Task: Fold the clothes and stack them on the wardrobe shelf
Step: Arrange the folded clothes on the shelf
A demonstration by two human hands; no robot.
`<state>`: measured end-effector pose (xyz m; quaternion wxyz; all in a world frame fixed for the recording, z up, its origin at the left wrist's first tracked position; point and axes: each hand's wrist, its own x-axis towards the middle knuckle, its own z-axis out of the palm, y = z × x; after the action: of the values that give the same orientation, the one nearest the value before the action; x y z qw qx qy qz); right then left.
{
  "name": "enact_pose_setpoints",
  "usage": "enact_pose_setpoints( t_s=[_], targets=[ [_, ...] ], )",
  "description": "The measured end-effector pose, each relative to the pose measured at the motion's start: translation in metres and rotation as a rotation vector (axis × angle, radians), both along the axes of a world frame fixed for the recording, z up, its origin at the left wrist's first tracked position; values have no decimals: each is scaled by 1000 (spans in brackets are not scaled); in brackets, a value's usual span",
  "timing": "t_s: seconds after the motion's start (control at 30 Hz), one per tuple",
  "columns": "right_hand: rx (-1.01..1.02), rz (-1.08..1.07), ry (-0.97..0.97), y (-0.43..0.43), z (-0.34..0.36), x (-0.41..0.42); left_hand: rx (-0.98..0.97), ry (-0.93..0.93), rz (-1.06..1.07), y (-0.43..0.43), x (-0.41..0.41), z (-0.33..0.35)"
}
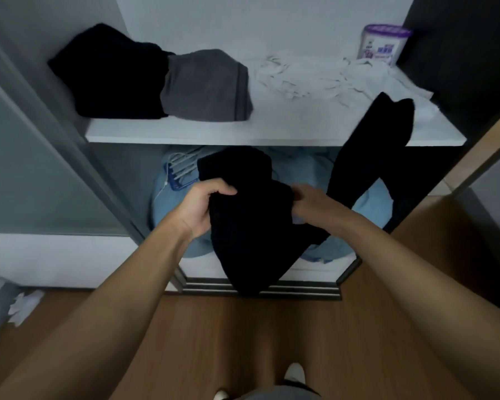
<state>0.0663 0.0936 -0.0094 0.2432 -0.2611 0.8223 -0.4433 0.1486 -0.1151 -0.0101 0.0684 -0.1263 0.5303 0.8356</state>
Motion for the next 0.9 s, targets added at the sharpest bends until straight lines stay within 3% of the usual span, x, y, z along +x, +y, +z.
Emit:
enact_pose_setpoints(
  t_s=[0.1, 0.17, 0.33, 0.43, 0.53, 0.63, 0.77, 0.8, 0.9],
  targets=[
    [-301, 109, -480, -34, -2, 41, 0, 5, 49, -35, 31, 3],
    [-432, 116, -622, -53, -5, 62, -9, -6, 97, -56, 48, 3],
    [-229, -118, -265, -91, -9, 93, -93, -43, 291, -92, 70, -12],
    [-206, -116, -159, -103, -9, 110, -195, -103, 335, -105, 75, -28],
    [-226, -191, -152, -107, -14, 120, -374, -214, 280, -111, 79, -45],
    [-396, -392, -302, -106, -17, 121, -545, -286, 216, -109, 83, -54],
    [-542, -509, -383, -101, -16, 116, -926, -196, 433, -96, 85, -47],
    [-526, -512, -358, -102, -17, 116, -879, -150, 401, -89, 84, -39],
    [-346, -417, -203, -102, -22, 120, -547, -163, -13, -53, 80, -11]
  ],
)
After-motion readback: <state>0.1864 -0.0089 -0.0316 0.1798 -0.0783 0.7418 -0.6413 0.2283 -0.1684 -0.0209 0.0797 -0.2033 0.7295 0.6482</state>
